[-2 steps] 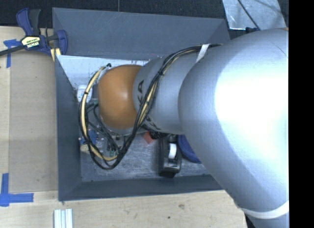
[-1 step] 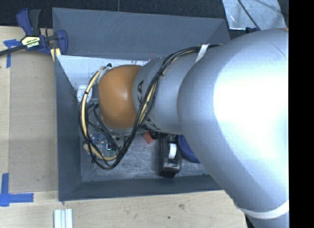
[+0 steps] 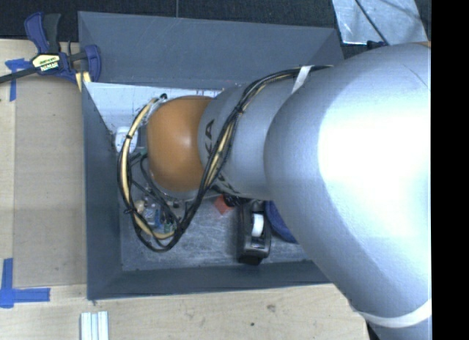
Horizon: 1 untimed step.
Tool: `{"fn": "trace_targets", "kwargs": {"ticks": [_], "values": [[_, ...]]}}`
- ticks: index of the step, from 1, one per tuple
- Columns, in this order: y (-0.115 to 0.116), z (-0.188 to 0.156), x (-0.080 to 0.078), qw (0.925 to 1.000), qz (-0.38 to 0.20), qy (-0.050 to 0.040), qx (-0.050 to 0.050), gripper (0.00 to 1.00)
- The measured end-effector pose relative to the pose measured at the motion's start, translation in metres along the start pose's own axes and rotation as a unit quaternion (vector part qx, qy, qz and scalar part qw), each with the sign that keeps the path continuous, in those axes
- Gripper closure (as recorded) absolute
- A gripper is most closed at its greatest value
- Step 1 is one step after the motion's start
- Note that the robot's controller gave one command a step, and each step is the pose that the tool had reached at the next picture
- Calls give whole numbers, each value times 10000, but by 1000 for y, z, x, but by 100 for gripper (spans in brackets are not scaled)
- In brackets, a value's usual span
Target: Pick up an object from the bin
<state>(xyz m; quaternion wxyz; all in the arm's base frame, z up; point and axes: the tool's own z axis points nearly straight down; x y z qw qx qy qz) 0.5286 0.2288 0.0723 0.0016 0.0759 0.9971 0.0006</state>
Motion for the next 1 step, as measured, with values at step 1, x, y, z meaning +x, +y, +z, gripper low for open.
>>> {"fn": "trace_targets", "kwargs": {"ticks": [1], "values": [[-4, -170, -3, 9999, -93, -32, -19, 100]]}}
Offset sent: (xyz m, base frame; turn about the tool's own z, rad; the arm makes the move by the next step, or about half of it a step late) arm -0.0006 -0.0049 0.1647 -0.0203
